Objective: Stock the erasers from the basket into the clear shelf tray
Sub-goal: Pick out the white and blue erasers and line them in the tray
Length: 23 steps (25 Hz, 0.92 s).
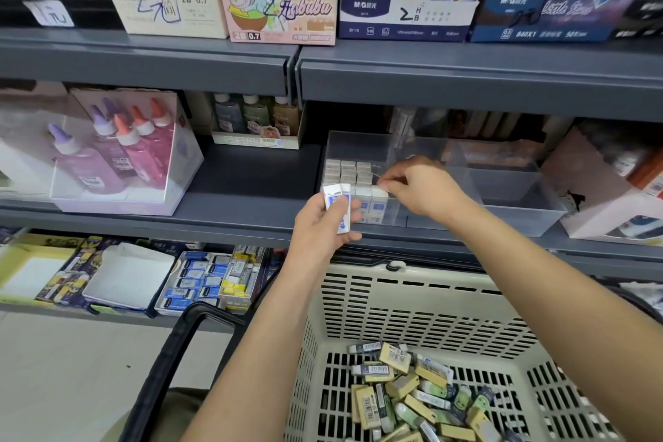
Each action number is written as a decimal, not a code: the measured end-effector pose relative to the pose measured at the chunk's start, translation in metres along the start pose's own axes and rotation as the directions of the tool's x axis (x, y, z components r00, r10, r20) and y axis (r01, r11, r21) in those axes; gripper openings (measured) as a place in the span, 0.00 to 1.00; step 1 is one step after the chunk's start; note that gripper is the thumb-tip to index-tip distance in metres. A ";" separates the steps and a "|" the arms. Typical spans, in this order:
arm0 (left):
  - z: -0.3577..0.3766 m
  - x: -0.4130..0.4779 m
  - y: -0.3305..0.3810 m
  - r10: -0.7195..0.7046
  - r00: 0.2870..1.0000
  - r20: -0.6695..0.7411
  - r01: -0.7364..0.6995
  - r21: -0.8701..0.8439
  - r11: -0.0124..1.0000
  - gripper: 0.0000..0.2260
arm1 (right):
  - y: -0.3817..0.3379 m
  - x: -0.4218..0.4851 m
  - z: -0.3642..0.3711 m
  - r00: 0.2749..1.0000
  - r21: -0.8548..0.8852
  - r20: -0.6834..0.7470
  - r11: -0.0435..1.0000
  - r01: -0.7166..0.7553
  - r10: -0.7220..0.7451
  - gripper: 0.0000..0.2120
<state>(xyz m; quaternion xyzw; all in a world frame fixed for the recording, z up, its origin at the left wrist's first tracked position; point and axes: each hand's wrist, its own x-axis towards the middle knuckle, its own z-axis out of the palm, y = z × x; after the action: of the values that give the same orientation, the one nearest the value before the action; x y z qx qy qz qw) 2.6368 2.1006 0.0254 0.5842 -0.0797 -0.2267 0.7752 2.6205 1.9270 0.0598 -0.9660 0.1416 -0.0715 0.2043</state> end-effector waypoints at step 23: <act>0.000 -0.001 -0.002 0.127 0.989 -0.081 -0.108 0.206 0.973 0.05 | 0.006 0.015 -0.026 0.986 0.145 -0.111 0.984 -0.104 0.121 0.09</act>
<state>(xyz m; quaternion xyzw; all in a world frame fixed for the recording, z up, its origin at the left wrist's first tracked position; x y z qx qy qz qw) 2.6352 2.1002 0.0238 0.6637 -0.1003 -0.1435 0.7272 2.6281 1.9078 0.0817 -0.9338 0.2028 -0.1273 0.2660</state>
